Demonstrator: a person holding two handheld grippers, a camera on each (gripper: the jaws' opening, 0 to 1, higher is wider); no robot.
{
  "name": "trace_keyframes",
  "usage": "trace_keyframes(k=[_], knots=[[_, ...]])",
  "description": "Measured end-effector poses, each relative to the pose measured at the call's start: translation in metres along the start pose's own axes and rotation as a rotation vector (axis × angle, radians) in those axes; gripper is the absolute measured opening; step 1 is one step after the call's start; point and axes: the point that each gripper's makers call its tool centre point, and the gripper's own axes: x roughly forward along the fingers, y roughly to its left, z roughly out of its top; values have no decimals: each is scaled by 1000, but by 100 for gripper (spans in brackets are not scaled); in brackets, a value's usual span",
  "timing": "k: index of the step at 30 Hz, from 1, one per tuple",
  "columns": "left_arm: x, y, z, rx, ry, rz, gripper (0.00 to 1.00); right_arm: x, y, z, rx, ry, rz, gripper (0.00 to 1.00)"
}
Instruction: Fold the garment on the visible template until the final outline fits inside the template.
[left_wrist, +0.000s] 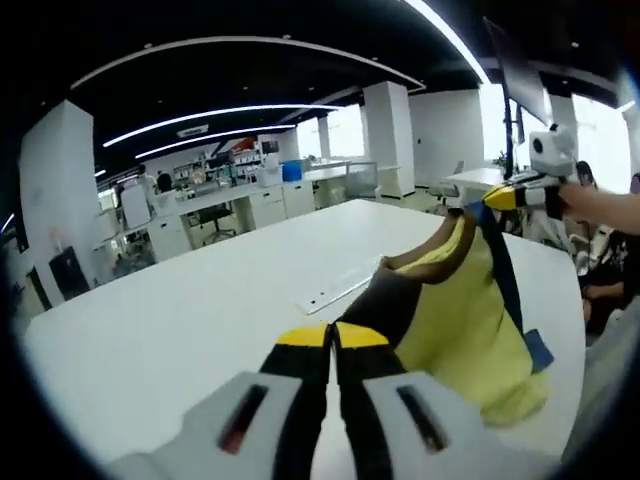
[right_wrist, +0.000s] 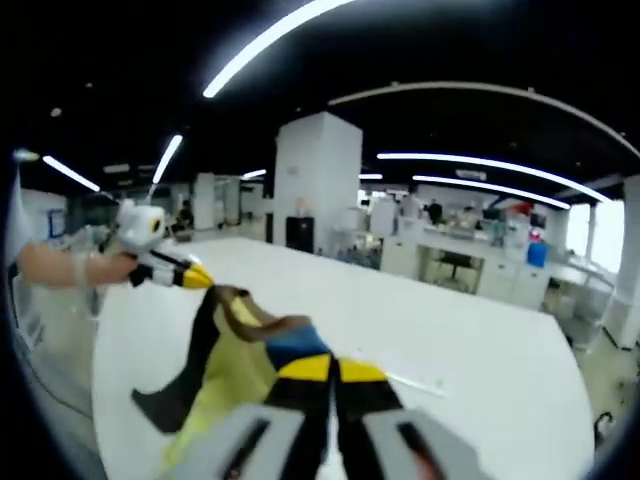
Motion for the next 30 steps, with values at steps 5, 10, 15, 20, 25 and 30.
trace_keyframes(k=[5, 10, 15, 20, 25, 30], knots=[[38, 15, -18, -23, 48, 5, 0, 35, -20, -33, 21, 73, 0, 0], [70, 19, -52, -59, 136, 1, 0, 64, -33, -67, 56, 142, -2, 0], [98, 27, -90, -94, 240, -3, 0, 93, -44, -103, 80, 228, 5, 0], [116, 20, -117, -95, 311, 0, 0, 110, -45, -136, 79, 316, 15, 0], [134, 34, -132, -94, 354, 4, 0, 120, -47, -153, 84, 358, 13, 0], [130, 25, -131, -71, 370, 6, 0, 125, -49, -164, 91, 384, 16, 0]])
